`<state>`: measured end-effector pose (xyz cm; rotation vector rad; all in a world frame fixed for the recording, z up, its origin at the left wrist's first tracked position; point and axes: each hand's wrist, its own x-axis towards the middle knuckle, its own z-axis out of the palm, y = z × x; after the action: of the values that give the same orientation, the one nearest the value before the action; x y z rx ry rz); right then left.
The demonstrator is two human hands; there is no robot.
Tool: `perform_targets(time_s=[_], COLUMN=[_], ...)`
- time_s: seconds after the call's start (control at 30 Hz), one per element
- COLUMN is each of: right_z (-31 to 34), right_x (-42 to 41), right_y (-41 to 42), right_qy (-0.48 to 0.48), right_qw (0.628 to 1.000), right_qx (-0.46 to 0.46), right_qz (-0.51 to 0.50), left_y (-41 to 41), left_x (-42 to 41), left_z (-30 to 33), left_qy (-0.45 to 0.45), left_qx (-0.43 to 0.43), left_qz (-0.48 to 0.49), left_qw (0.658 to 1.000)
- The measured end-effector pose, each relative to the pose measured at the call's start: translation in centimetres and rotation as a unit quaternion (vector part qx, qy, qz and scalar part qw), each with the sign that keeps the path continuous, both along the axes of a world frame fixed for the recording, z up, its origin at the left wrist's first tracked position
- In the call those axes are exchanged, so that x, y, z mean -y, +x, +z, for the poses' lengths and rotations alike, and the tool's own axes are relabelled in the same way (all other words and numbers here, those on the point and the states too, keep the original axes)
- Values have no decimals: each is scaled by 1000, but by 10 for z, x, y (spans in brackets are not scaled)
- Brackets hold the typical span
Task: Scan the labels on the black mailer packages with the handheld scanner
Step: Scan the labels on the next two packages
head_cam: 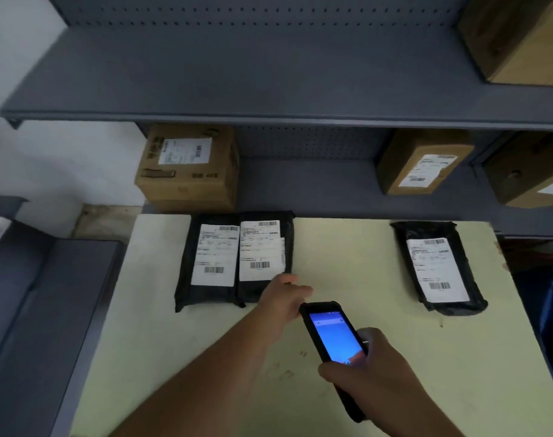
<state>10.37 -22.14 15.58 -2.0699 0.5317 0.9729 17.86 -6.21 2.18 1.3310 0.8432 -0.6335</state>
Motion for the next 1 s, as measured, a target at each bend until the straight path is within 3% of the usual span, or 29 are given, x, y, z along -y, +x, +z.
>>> perform_targets(time_s=[0.27, 0.47, 0.63, 0.73, 1.0], right_z=[-1, -6, -13, -16, -20], right_x=[-52, -80, -98, -105, -117], right_y=[1, 3, 5, 7, 12], right_qy=[4, -4, -7, -5, -5], right_qw=[999, 997, 998, 998, 999], right_qx=[15, 22, 23, 19, 10], right_qz=[43, 69, 63, 56, 32], left_y=[-20, -28, -35, -39, -34], left_x=[-72, -126, -163, -177, -188], left_z=[6, -10, -12, -13, -22], left_qy=[0, 118, 241, 315, 403], left_qx=[-15, 11, 34, 47, -1], left_qz=[45, 90, 143, 105, 43], left_qw=[999, 989, 959, 942, 914])
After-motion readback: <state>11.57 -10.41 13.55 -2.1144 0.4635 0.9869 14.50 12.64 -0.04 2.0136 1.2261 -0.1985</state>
